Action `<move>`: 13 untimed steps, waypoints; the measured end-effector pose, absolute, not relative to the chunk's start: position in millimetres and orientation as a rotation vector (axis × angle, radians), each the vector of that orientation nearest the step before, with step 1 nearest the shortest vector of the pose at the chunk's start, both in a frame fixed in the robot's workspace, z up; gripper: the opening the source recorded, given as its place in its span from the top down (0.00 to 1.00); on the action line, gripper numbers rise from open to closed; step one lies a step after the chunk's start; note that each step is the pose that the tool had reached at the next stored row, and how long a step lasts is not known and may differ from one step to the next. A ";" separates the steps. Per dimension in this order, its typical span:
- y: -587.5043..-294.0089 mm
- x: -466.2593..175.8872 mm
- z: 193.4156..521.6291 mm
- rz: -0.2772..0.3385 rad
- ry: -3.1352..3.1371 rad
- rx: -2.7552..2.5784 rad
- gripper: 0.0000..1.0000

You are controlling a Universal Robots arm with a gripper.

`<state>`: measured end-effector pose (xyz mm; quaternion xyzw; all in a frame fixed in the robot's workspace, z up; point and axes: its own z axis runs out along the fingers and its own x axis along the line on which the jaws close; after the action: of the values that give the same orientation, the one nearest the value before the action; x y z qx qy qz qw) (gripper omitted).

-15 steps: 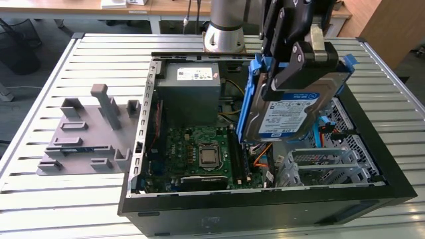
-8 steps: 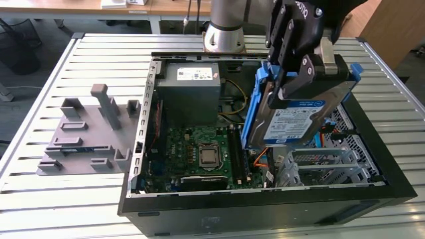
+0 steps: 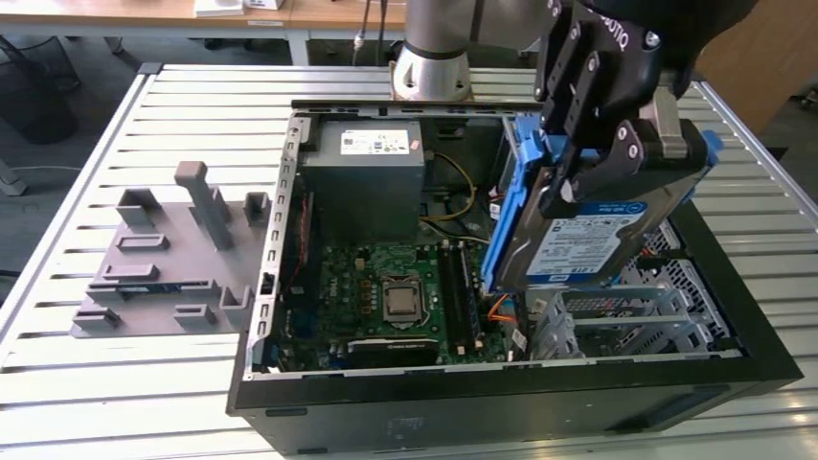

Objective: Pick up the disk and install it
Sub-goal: 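Insert the disk into the insertion slot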

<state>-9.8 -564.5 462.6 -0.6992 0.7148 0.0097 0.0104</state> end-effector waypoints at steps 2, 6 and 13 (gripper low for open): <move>-565.8 -8.2 462.2 0.030 2.231 -2.182 0.64; -567.6 -7.9 462.1 0.030 2.233 -2.180 0.64; -567.7 -4.4 462.0 0.029 2.234 -2.180 0.64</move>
<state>-4.4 -567.7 462.0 -0.6985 0.7155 0.0094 0.0101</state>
